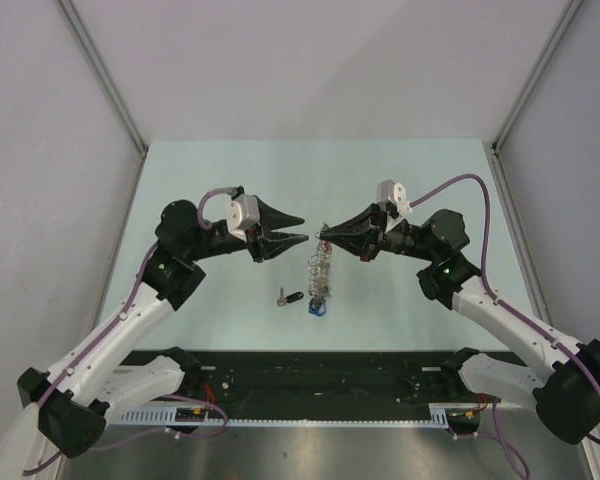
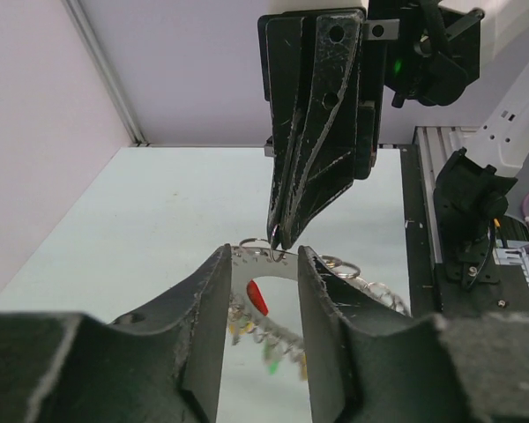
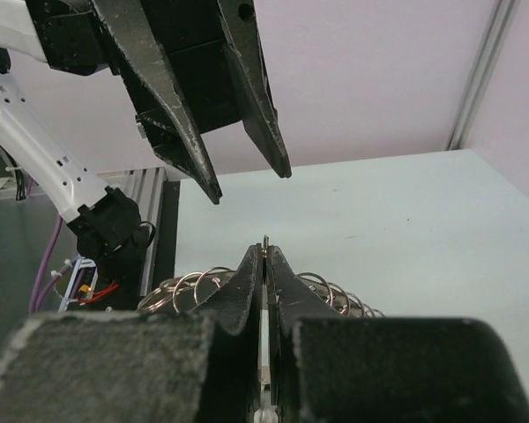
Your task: Put the keys on the keyring
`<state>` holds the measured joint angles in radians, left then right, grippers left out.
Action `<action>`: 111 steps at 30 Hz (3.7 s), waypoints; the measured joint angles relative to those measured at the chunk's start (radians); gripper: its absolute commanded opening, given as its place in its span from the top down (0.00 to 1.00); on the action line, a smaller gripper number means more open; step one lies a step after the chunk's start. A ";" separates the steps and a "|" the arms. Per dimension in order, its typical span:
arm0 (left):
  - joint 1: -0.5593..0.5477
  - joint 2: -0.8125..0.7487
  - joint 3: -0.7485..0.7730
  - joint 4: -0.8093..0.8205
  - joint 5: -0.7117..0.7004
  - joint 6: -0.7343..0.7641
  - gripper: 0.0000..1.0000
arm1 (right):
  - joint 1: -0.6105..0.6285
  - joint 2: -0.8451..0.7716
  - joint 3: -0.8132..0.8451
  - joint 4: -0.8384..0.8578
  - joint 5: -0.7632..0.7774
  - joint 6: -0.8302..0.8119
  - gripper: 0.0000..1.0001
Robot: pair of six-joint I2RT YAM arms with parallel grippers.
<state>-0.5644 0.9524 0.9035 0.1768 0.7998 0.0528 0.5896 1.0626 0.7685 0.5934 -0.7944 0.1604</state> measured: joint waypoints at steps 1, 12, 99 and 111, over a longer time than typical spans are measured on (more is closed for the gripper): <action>0.000 0.002 0.002 0.000 0.001 -0.001 0.64 | 0.000 0.004 0.000 0.005 -0.006 0.004 1.00; 0.000 0.023 0.003 -0.039 0.027 0.000 0.67 | 0.000 0.013 0.000 0.033 -0.032 0.024 1.00; -0.044 0.019 0.010 -0.512 -0.295 0.365 1.00 | 0.113 -0.113 0.075 -0.596 0.432 -0.101 0.49; -0.044 0.035 0.092 -0.566 -0.211 0.367 1.00 | 0.202 0.078 0.247 -0.636 0.303 -0.383 0.61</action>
<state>-0.6086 0.9878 0.9958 -0.3889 0.5888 0.4198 0.7918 1.1408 1.0157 -0.0425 -0.4919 -0.2230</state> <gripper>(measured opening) 0.008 0.400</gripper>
